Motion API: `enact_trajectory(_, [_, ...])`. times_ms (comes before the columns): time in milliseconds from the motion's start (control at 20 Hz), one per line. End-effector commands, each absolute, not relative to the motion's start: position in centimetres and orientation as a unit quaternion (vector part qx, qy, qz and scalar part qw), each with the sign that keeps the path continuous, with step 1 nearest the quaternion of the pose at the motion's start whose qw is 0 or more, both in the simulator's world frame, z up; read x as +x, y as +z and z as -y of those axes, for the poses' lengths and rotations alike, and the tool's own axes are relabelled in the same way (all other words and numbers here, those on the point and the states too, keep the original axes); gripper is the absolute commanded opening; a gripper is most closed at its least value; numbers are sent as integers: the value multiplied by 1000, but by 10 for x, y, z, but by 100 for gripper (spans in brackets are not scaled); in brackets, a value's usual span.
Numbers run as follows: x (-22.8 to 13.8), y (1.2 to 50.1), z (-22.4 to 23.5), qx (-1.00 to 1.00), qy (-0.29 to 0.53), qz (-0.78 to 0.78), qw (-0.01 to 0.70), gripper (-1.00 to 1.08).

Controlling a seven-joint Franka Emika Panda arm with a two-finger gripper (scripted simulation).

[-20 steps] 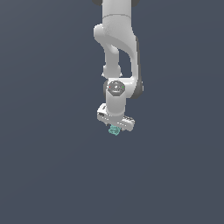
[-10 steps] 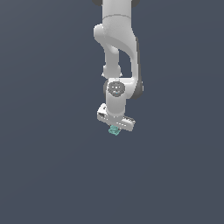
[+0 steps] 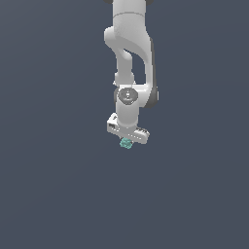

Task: Pick up the object and move it to a goal position.

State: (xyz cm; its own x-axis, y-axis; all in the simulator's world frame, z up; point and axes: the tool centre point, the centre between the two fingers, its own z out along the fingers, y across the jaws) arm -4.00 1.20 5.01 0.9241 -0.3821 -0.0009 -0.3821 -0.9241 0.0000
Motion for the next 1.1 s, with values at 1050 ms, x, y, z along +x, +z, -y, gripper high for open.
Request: enact_trajectory(1050, [-90,190,59,-981,0,-195,1,-100])
